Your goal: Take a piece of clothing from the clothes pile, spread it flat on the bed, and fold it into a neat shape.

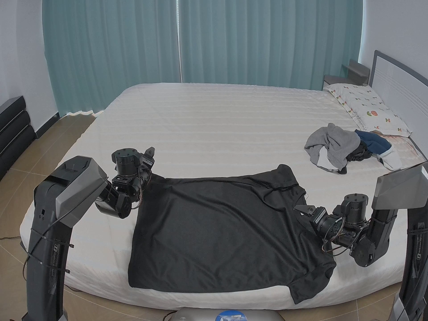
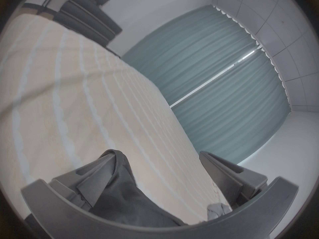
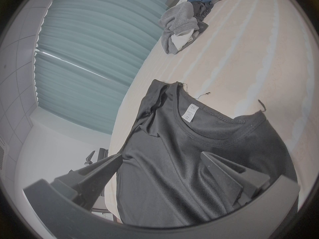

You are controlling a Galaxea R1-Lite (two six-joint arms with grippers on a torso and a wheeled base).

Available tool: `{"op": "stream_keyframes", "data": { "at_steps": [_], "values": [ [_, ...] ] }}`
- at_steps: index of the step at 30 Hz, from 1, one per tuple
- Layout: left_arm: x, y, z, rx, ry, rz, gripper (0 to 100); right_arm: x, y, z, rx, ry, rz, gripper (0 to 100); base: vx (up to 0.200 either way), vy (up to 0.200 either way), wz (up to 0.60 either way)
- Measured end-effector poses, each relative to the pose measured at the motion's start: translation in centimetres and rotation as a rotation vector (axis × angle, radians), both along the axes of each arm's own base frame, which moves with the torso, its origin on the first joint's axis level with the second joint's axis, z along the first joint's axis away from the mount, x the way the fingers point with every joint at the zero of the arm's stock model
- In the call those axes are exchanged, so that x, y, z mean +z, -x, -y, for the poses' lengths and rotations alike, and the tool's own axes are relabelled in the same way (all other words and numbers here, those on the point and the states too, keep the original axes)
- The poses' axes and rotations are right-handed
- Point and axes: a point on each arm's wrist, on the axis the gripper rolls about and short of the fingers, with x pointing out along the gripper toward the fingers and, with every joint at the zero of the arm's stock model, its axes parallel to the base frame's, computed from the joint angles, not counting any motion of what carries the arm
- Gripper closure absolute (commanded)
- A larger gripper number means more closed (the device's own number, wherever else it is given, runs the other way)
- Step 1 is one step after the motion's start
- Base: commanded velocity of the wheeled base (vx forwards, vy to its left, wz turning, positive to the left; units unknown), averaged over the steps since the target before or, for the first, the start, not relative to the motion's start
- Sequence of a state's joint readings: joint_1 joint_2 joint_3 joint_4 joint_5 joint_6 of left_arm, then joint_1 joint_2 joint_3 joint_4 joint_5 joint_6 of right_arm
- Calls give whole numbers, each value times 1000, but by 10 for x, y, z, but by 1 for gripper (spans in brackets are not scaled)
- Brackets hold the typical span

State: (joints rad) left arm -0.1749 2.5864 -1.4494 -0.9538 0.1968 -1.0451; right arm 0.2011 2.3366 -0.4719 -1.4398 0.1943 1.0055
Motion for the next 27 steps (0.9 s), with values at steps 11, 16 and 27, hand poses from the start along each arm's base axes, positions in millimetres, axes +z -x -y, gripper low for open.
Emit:
{"op": "stream_keyframes", "data": {
  "at_steps": [11, 16, 27],
  "values": [
    [-4, 21, -15, -167, 101, -114, 0, -4, 3, -4, 13, 4, -17, 0, 0, 0, 0],
    [-1, 22, -27, -142, 106, -131, 0, -5, 3, -4, 15, 5, -21, 0, 0, 0, 0],
    [12, 20, -47, -77, 219, -97, 0, -5, 2, -5, 15, 3, -15, 0, 0, 0, 0]
  ]
}}
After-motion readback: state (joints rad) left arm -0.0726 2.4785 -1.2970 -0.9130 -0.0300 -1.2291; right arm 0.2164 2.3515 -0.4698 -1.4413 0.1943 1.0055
